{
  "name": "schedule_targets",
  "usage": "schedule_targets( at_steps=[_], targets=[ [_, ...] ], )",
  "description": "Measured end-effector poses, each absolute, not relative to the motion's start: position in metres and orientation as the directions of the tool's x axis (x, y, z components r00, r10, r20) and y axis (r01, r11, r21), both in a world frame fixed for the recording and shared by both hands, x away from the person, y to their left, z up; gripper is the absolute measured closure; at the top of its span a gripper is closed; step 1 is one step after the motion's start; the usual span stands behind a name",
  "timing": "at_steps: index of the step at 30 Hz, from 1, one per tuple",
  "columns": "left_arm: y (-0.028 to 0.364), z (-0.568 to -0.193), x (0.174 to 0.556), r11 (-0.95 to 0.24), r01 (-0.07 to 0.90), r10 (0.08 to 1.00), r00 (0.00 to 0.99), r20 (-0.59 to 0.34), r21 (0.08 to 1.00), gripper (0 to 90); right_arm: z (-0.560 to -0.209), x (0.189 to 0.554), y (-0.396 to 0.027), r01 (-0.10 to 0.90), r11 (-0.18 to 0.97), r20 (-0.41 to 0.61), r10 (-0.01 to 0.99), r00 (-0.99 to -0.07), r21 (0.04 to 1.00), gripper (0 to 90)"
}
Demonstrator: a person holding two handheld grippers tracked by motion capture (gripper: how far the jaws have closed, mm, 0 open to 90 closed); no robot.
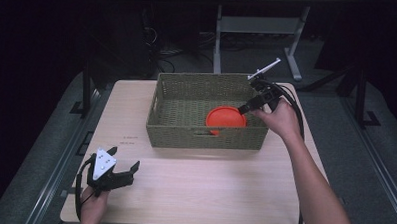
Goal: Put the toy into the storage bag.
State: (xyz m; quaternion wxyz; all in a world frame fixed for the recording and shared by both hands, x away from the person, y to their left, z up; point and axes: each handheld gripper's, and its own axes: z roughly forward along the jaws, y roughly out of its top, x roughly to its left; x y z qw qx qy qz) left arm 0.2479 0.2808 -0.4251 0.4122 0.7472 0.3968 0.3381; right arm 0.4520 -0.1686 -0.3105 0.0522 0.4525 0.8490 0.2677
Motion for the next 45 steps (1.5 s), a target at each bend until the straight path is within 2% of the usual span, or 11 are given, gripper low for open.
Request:
schedule_targets(
  at_steps=[18,45],
  targets=[
    [0.281,-0.425,0.248,-0.344,0.312,0.872,0.455,0.179,0.885,12.8,-0.297,0.426,-0.175,0.714,0.445,0.155,0.781,-0.604,0.54,31.4],
    [0.281,-0.426,0.248,-0.347,0.317,0.872,0.455,0.18,0.883,12.8,-0.305,0.376,-0.199,0.692,0.461,0.142,0.767,-0.626,0.556,23.8]
  ],
)
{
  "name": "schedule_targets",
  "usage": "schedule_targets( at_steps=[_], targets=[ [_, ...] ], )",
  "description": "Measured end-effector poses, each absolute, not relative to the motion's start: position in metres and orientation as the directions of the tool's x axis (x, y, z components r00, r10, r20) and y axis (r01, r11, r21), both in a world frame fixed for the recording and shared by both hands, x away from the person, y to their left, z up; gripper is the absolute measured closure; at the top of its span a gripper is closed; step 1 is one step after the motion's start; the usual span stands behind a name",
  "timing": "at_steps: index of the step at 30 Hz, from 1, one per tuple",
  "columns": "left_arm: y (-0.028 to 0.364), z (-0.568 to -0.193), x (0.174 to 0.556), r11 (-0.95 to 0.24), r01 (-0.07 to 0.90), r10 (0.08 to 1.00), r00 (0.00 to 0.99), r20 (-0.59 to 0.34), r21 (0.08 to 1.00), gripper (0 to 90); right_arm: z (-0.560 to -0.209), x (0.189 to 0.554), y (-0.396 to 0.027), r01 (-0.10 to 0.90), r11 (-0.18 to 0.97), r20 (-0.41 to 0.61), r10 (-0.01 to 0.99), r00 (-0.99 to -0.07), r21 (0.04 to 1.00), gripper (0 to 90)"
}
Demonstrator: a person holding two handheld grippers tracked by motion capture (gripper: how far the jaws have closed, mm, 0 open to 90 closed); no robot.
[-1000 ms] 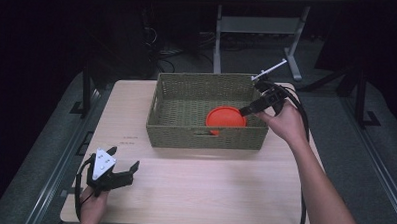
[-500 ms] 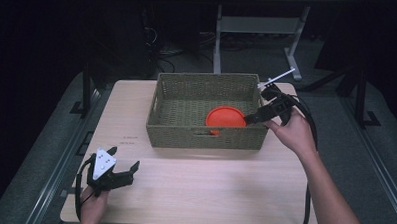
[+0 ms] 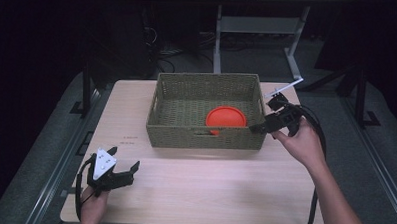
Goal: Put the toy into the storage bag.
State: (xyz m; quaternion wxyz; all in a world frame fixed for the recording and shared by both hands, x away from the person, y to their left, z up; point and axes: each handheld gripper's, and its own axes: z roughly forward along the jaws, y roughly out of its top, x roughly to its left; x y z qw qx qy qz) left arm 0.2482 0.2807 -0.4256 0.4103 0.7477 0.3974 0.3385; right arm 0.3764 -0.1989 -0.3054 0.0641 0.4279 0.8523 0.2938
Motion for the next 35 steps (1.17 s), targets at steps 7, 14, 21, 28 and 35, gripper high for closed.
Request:
schedule_targets(
  at_steps=[7,14,21,28,35],
  targets=[
    [0.281,-0.426,0.248,-0.35,0.317,0.871,0.457,0.181,0.882,12.8,-0.313,0.361,-0.203,0.679,0.46,0.146,0.757,-0.637,0.572,23.8],
    [0.281,-0.426,0.248,-0.346,0.318,0.873,0.455,0.178,0.883,12.8,-0.322,0.346,-0.211,0.674,0.454,0.146,0.757,-0.636,0.582,23.9],
    [0.282,-0.425,0.247,-0.347,0.314,0.873,0.453,0.182,0.884,12.8,-0.338,0.328,-0.221,0.67,0.455,0.134,0.761,-0.635,0.587,23.9],
    [0.282,-0.425,0.246,-0.343,0.313,0.874,0.451,0.179,0.886,12.8,-0.361,0.307,-0.239,0.658,0.425,0.138,0.767,-0.626,0.622,23.2],
    [0.28,-0.426,0.246,-0.336,0.307,0.876,0.448,0.176,0.89,12.8,-0.382,0.276,-0.255,0.612,0.383,0.13,0.767,-0.628,0.692,19.3]
  ],
)
